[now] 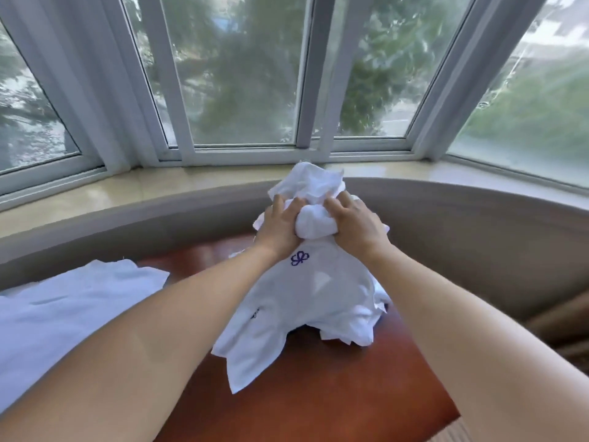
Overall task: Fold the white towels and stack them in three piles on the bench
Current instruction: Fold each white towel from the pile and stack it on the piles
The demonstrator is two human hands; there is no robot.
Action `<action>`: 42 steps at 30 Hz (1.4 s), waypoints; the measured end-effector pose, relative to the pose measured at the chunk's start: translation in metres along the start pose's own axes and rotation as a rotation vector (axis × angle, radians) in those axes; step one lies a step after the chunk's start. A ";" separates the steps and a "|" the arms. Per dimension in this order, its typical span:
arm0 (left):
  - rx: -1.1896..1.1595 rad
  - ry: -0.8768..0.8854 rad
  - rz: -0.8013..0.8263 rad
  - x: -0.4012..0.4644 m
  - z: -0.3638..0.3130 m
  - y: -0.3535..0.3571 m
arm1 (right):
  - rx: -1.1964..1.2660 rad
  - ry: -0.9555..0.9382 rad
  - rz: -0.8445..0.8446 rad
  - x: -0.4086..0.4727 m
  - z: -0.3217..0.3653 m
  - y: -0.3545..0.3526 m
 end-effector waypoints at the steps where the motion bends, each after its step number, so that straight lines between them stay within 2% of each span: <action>1: 0.029 -0.008 0.054 0.005 0.005 0.027 | 0.015 0.046 0.023 -0.002 -0.018 0.023; 3: 0.115 0.004 0.241 0.006 0.020 0.091 | 0.077 0.188 0.118 -0.013 -0.056 0.081; 6: 0.200 -0.025 0.559 -0.012 0.055 0.179 | 0.237 0.411 0.433 -0.050 -0.093 0.187; 8: 0.260 -0.016 0.644 -0.017 0.070 0.214 | 0.270 0.452 0.578 -0.067 -0.103 0.238; 11: 0.401 0.019 0.670 -0.009 0.084 0.240 | 0.261 0.427 0.591 -0.064 -0.113 0.275; 15: 0.477 0.029 0.622 -0.004 0.095 0.265 | 0.229 0.417 0.520 -0.058 -0.123 0.305; 18: 0.501 0.018 0.598 0.013 0.101 0.280 | 0.209 0.419 0.504 -0.044 -0.136 0.319; 26: 0.462 -0.045 0.680 0.048 0.111 0.303 | 0.220 0.436 0.545 -0.012 -0.157 0.332; 33: 0.575 -0.052 0.688 0.029 0.101 0.284 | 0.062 0.458 0.532 -0.025 -0.136 0.307; 38: 0.565 -0.008 0.677 0.003 0.086 0.244 | -0.004 0.462 0.570 -0.043 -0.116 0.270; 42: 0.576 0.023 0.683 -0.021 0.078 0.205 | -0.022 0.379 0.562 -0.048 -0.084 0.236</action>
Point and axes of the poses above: each hand's wrist, its own x-axis towards the middle knuckle, its own y-axis out of the palm, z = x × y, the point moved 10 cm from there along x, towards the middle knuckle, and after that the axes turned 5 degrees about x, right-handed, at the moved point
